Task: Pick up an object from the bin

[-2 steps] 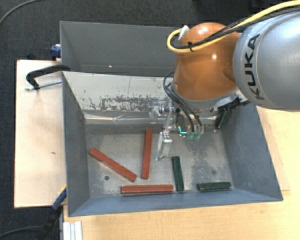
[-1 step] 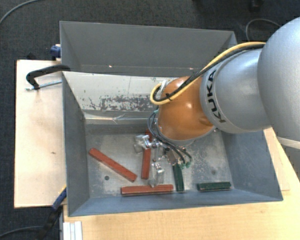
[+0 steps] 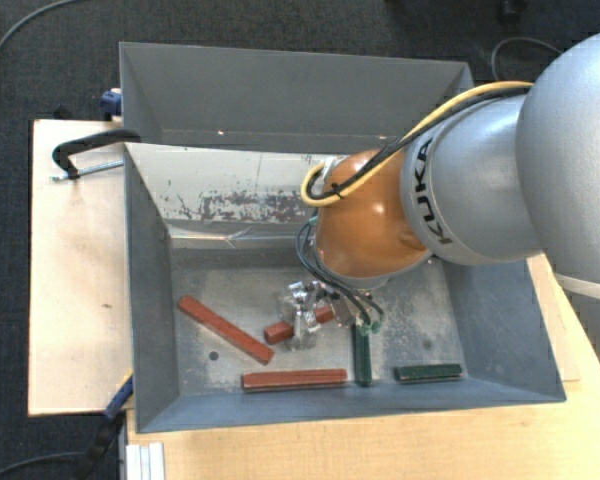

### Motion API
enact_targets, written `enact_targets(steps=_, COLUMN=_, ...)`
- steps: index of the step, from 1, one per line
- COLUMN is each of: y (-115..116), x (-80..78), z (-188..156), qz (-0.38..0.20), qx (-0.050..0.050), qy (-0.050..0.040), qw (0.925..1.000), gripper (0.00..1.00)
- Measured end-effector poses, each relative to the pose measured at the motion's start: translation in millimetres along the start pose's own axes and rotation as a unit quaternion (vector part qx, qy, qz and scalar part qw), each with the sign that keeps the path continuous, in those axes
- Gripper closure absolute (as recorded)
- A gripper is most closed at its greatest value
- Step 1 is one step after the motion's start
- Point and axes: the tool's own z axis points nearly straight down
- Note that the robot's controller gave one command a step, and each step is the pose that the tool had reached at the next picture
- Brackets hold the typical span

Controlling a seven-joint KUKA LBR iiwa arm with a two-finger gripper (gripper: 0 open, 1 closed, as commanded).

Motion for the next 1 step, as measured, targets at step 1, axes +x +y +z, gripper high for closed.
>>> enact_targets(steps=1, y=-18.9, x=-28.2, z=-118.6, qz=-0.162, qx=0.002, qy=-0.0057, qw=0.9868, gripper=1.00)
